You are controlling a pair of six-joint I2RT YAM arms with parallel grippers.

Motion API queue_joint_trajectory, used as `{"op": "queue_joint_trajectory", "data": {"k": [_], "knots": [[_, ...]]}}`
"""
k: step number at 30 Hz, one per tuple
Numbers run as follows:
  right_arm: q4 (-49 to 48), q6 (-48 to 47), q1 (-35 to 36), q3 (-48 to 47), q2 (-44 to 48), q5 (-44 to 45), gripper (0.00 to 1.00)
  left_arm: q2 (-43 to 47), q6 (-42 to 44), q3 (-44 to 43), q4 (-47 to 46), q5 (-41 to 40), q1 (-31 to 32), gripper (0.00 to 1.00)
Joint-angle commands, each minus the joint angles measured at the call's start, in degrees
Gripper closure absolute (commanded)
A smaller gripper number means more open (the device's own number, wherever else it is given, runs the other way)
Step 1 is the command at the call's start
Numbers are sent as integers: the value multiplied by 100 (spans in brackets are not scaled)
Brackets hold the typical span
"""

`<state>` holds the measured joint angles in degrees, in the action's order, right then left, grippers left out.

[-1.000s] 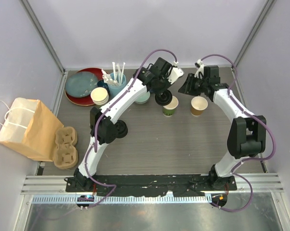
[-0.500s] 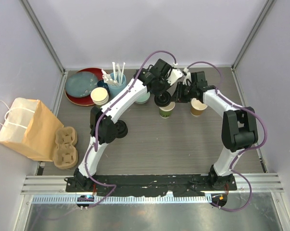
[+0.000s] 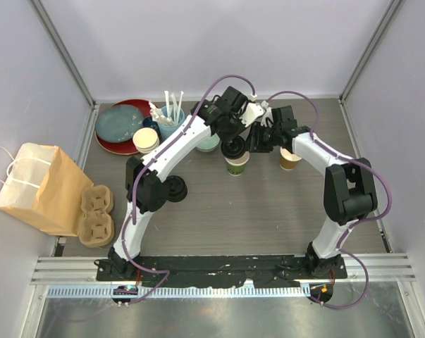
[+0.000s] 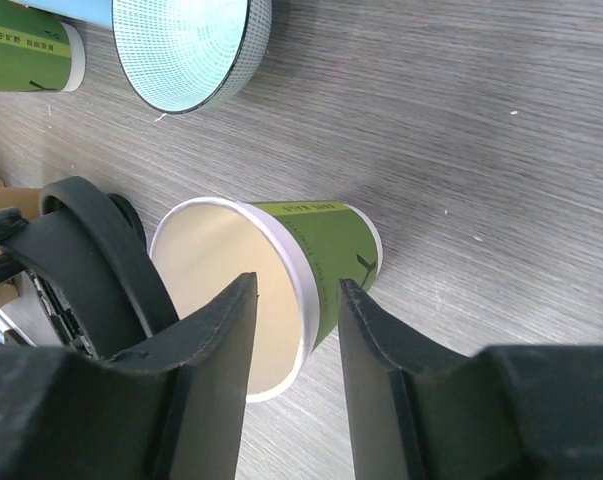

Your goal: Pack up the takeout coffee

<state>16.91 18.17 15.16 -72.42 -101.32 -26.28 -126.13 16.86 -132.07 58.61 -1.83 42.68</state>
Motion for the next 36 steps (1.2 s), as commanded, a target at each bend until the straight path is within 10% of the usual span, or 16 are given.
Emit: {"op": "queue_joint_trajectory", "data": {"k": [1, 36], "knots": [[67, -103, -13, -184, 621, 343, 55, 413, 10, 23, 54, 156, 13, 100], [691, -560, -733, 62, 1316, 756, 53, -562, -17, -671, 458, -28, 197, 100]]}}
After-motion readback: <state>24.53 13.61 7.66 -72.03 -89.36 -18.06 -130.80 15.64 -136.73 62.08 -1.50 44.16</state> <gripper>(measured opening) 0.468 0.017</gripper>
